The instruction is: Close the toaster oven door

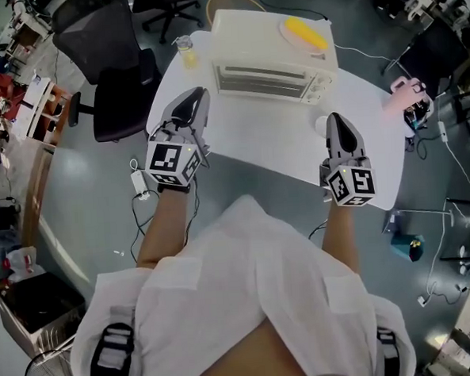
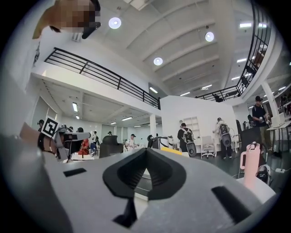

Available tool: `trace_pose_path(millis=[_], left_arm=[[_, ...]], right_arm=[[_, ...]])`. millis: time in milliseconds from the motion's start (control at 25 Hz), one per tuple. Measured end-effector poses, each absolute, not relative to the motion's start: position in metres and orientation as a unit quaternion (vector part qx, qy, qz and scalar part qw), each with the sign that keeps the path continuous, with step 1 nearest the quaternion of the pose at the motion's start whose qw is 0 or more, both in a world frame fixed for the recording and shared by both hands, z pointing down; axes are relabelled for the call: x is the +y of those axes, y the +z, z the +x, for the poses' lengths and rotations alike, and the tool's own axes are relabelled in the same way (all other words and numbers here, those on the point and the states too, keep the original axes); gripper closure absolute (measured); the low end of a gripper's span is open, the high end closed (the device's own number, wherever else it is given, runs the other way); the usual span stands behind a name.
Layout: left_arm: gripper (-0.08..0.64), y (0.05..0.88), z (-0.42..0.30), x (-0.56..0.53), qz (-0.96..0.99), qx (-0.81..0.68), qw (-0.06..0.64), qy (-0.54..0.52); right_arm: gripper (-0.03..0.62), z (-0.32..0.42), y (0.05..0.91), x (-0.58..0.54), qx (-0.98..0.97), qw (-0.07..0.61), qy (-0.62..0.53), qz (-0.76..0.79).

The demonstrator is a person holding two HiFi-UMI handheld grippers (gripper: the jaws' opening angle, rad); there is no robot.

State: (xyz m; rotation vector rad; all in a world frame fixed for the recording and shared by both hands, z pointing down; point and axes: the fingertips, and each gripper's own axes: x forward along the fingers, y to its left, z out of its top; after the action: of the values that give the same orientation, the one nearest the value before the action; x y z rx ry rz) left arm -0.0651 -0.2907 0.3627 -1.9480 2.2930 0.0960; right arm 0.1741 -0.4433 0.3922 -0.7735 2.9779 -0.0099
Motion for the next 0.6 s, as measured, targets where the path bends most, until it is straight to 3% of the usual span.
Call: trace_pose_path(millis=[600], left_arm=[[0.529,0.356,-0.047,-0.291,-0.65,0.756,0.066,0.025]], right_arm=[[0.589,0.182,0.388,-0.442,0.97,0.015,0.021,-0.243]])
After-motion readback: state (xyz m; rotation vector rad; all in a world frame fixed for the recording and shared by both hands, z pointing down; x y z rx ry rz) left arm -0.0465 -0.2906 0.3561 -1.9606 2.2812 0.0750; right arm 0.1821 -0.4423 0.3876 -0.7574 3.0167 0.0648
